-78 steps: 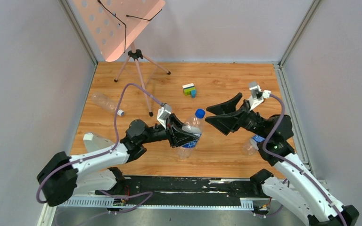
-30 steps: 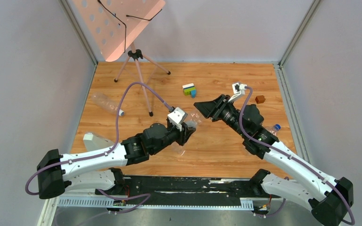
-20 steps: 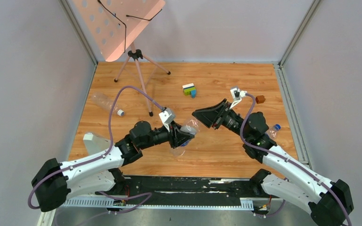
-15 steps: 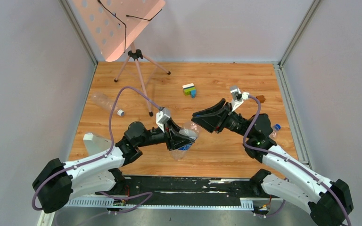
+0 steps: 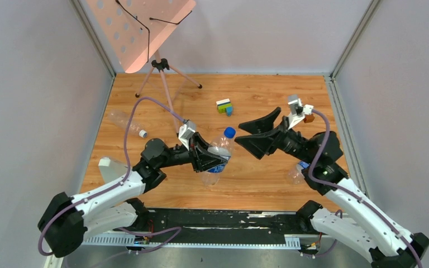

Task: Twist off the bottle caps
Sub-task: Unscrew the bottle cap from the plastic bottle.

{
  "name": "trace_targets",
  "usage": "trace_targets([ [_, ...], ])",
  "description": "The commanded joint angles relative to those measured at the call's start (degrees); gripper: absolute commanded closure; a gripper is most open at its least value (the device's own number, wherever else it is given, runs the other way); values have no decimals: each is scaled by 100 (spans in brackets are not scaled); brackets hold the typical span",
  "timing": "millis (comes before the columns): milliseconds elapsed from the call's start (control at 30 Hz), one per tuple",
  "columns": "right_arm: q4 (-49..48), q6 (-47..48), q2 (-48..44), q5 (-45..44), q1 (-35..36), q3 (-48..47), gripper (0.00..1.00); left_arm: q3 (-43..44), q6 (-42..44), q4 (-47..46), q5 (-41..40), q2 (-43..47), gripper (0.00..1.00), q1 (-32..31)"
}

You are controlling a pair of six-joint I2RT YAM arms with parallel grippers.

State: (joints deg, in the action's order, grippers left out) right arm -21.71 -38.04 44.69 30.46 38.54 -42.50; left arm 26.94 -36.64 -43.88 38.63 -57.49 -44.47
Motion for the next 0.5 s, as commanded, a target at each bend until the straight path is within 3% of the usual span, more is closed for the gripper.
trace_targets([
  [0, 2426, 481, -170, -1570, -73, -841, 25, 668, 1594, 2586, -1080, 608, 100, 44],
  [100, 2855, 430, -32, -1409, -157, -923, 25, 1113, 2478, 4383, -1495, 588, 100, 28],
  [233, 3358, 238, 278, -995, -389, -981, 25, 1753, 3493, 5808, -2423, 297, 100, -391],
  [333, 3765, 100, 594, -310, -784, -1050, 26, 2064, 4170, 6467, -3365, 57, 100, -834],
  [467, 3771, -55, 705, 528, -1179, -800, 27, 2033, 4814, 6575, -3691, 39, 100, -995],
])
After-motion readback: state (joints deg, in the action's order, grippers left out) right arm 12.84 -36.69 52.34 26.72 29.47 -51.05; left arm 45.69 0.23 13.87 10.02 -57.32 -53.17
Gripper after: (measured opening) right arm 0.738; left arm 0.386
